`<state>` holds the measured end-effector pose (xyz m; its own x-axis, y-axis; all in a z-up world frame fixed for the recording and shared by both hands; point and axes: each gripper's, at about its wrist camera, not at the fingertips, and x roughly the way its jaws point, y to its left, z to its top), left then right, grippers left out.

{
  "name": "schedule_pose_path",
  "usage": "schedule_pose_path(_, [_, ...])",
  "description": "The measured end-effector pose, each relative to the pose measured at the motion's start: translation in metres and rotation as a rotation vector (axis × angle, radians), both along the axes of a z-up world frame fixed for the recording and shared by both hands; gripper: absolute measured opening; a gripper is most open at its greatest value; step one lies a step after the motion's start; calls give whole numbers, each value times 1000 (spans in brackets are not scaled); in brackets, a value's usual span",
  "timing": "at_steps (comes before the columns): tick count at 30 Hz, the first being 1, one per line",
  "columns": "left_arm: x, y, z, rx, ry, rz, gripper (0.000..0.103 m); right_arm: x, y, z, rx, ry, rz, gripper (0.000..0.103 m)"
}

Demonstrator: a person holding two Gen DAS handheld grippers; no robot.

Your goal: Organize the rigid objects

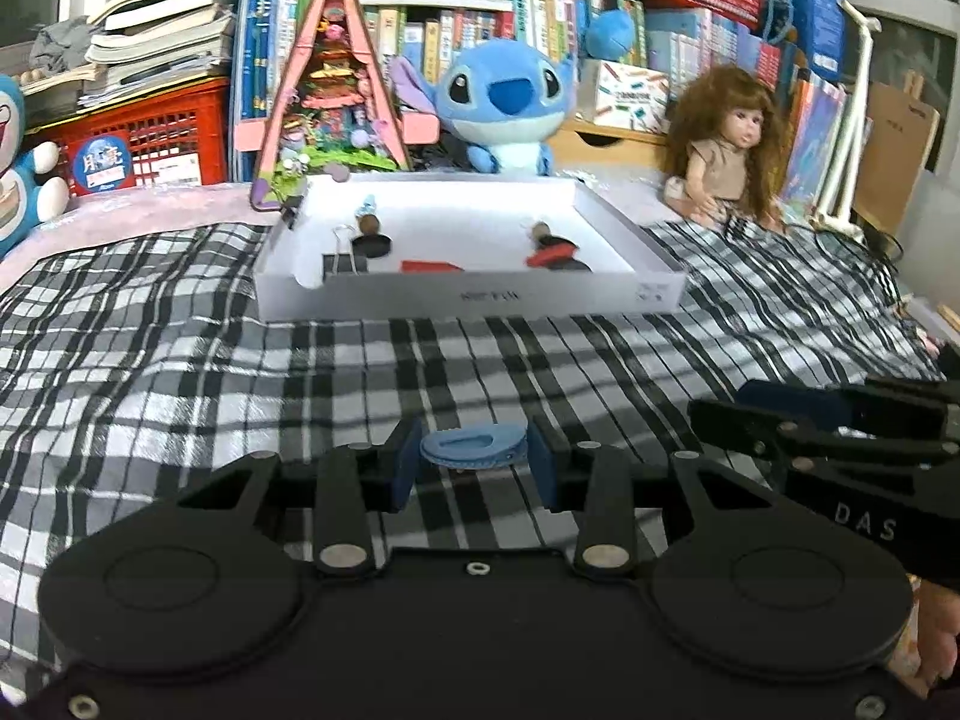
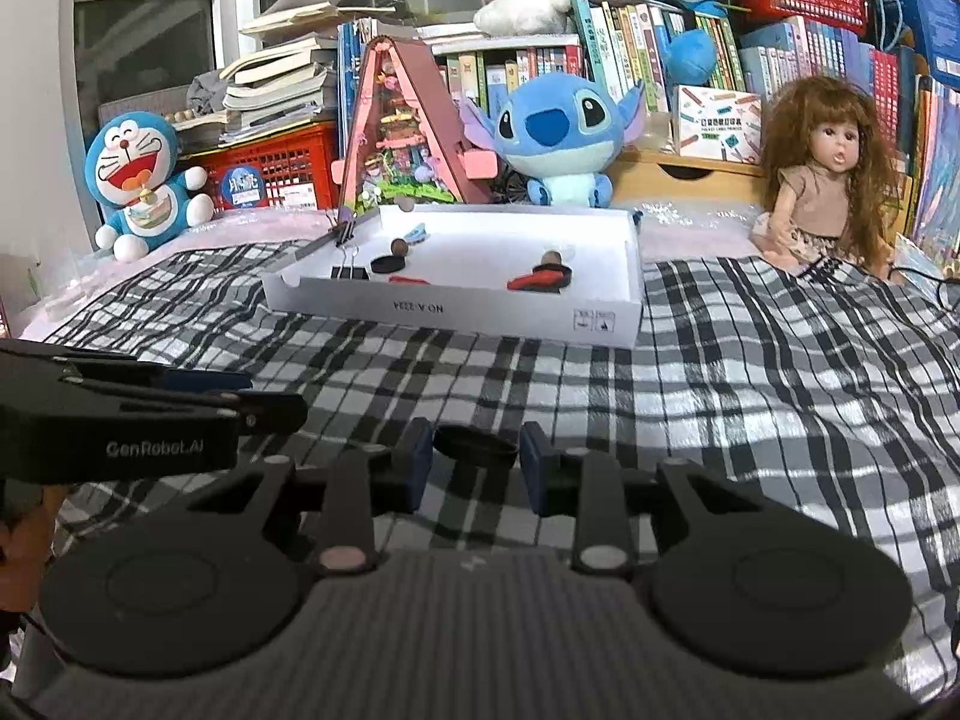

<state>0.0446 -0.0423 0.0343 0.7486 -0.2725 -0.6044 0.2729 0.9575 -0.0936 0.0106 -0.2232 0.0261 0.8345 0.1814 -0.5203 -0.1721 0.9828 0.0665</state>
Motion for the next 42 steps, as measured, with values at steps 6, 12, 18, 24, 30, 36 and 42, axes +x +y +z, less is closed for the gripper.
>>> schedule_pose_path(6, [11,4,8,1,-17,23,36,11,4,7,7,-9,-4,37])
schedule_pose_path(12, [17,5,10,-3,-21,28,36,19,8,10,3,-16,-6,37])
schedule_pose_path(18, [28,5,11,-11,-20,37,36,27,9,10,4,-15,-10,37])
schedule_pose_path(24, [51,5,19,-19,-24,55,36,44,9,15,7,-27,-19,37])
schedule_pose_path(30, [77,6,26,-39,-29,59,36,64,6,21,18,-27,-27,37])
schedule_pose_path(36, [107,5,25,-58,1,62,36,91,-1,22,55,-4,-54,37])
schedule_pose_path(42, [141,-2,25,-70,45,49,36,121,-8,26,78,33,-62,37])
